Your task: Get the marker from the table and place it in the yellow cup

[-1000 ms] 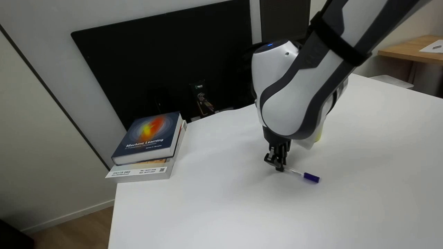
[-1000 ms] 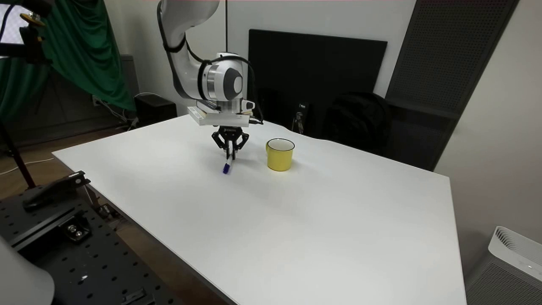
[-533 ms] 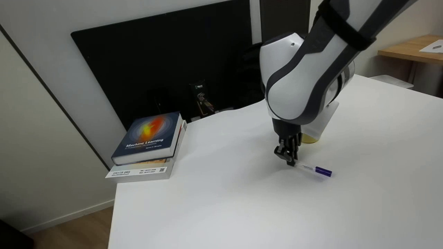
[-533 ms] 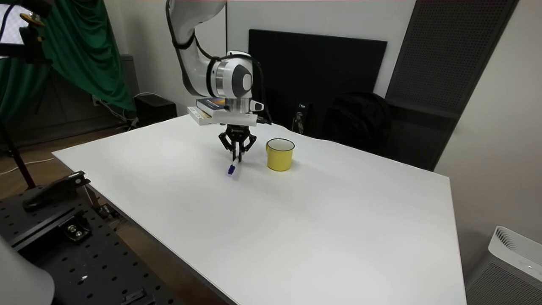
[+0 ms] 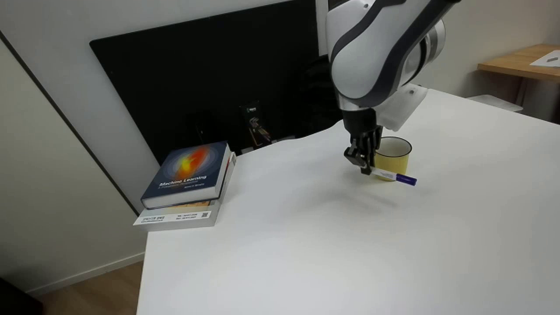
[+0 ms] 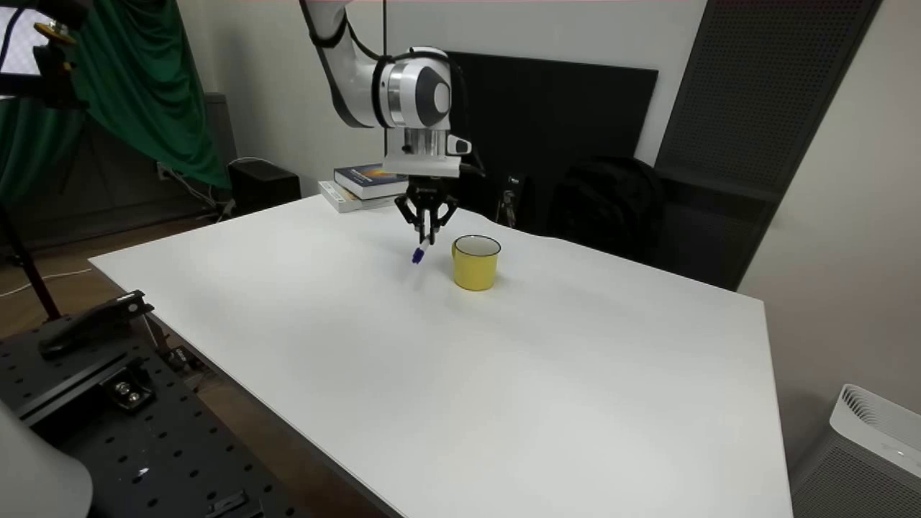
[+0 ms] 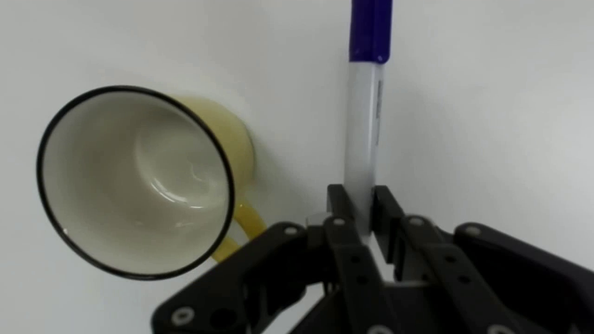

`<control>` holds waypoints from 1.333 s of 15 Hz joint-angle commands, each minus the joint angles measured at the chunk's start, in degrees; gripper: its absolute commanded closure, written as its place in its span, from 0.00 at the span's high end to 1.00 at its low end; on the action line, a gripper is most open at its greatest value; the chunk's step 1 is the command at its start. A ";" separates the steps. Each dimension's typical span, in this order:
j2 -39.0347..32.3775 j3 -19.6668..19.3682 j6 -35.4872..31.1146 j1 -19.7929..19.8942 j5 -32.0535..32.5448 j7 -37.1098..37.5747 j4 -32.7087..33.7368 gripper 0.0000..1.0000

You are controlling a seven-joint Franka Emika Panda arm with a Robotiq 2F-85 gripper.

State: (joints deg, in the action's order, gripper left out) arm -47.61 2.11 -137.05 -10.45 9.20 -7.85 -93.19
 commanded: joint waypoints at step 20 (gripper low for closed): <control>3.26 -19.13 -10.06 -10.30 21.89 30.35 -0.12 0.05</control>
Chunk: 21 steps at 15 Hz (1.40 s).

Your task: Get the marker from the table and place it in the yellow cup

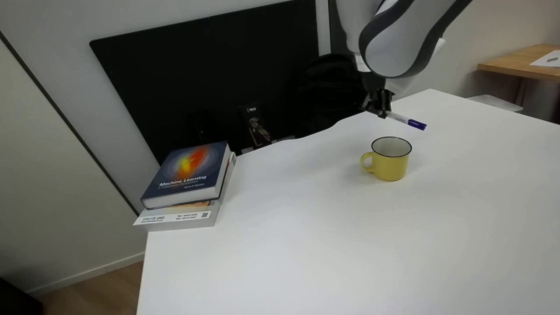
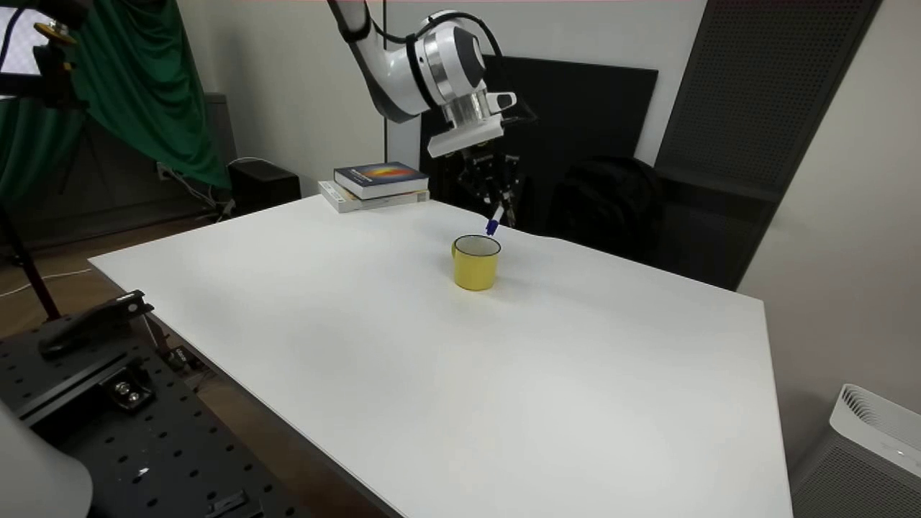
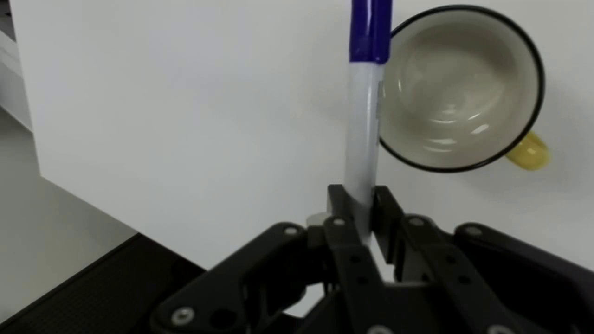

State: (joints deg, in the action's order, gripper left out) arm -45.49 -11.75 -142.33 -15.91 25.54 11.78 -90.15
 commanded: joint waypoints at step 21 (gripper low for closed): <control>-0.83 -12.39 -2.34 -16.67 53.67 78.82 -9.65 0.05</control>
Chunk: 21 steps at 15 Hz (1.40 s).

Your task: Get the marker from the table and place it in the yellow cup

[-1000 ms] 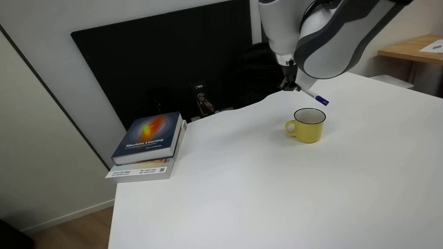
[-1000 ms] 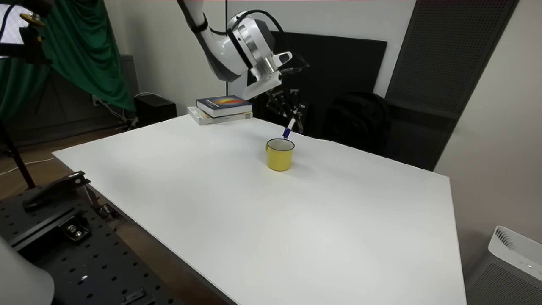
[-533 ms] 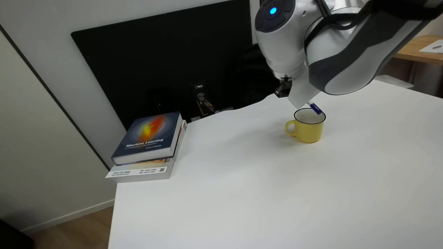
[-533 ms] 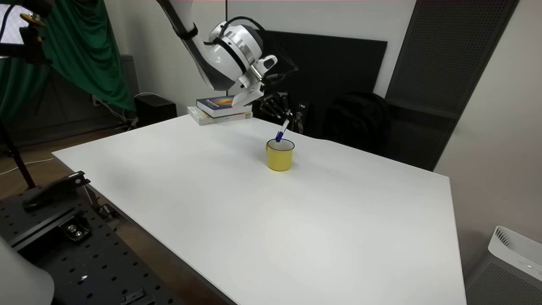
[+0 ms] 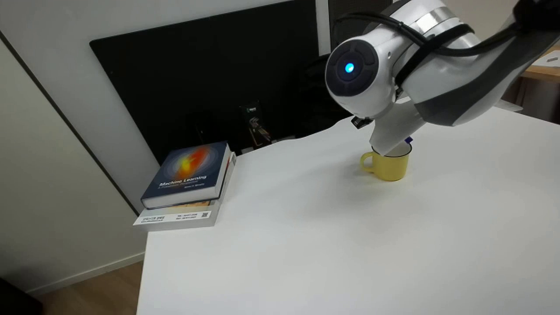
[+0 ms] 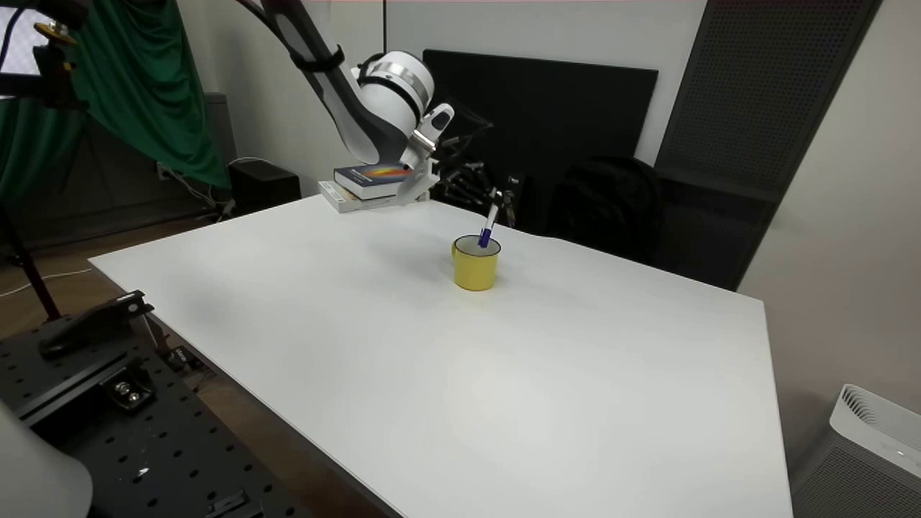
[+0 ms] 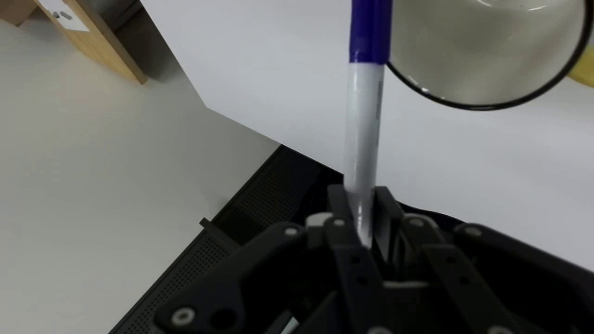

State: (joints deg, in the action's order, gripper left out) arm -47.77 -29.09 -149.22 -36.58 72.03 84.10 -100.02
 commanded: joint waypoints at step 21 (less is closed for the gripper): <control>-1.89 31.26 18.42 24.86 16.68 4.67 10.49 0.05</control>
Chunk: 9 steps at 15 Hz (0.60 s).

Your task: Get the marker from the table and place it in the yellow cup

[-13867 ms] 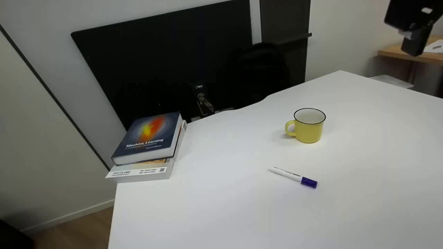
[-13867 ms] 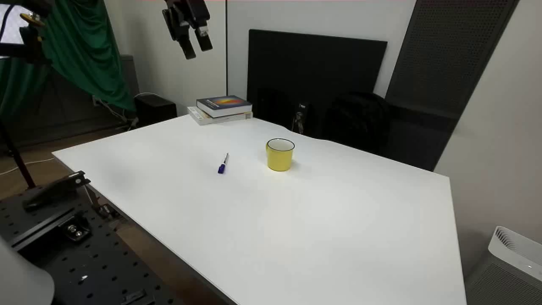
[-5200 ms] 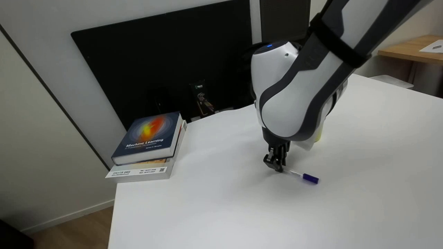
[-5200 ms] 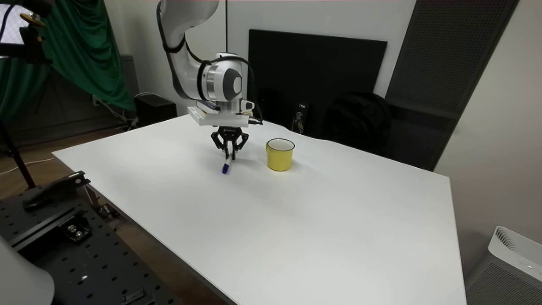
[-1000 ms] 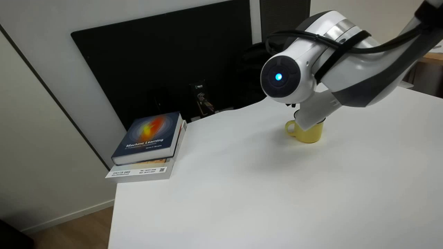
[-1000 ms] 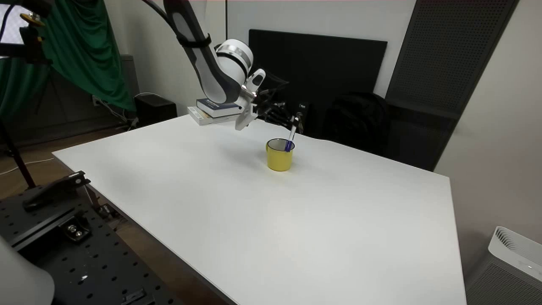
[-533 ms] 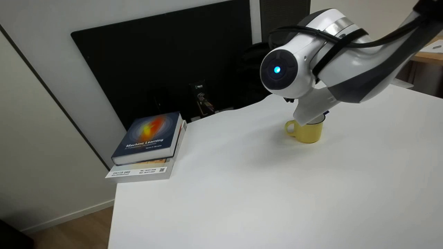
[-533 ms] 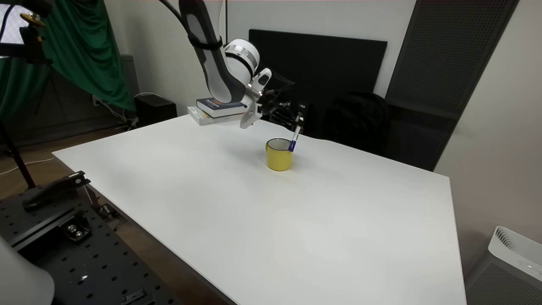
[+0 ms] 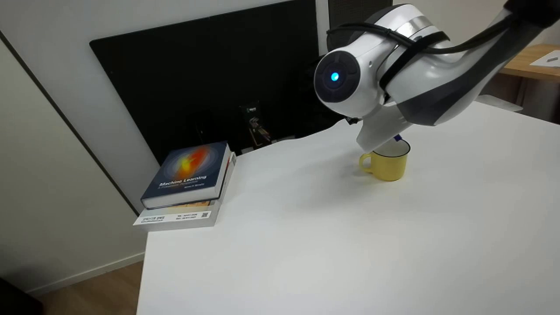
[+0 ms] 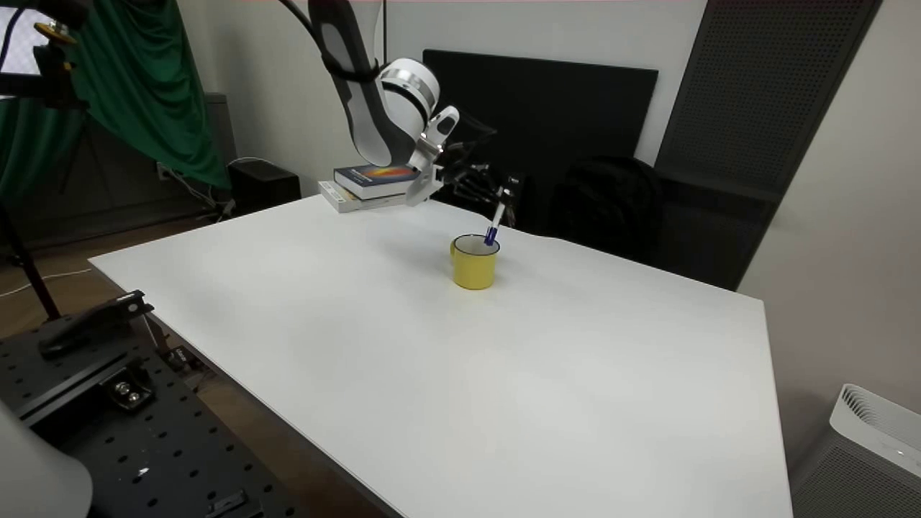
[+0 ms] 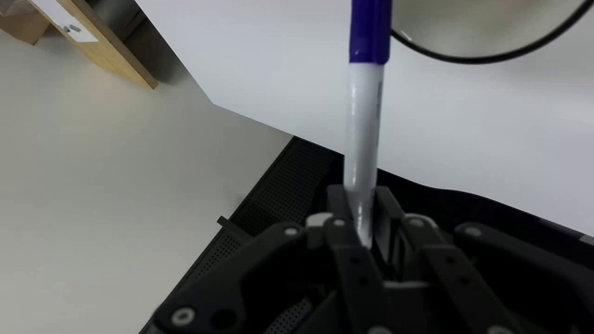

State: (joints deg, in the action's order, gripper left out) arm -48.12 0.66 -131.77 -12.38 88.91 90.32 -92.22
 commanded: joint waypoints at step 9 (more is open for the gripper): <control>-3.37 2.91 1.86 0.20 -1.80 -1.40 3.52 0.05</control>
State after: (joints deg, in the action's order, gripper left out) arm -50.53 2.78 -131.24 -12.44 88.23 89.83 -90.37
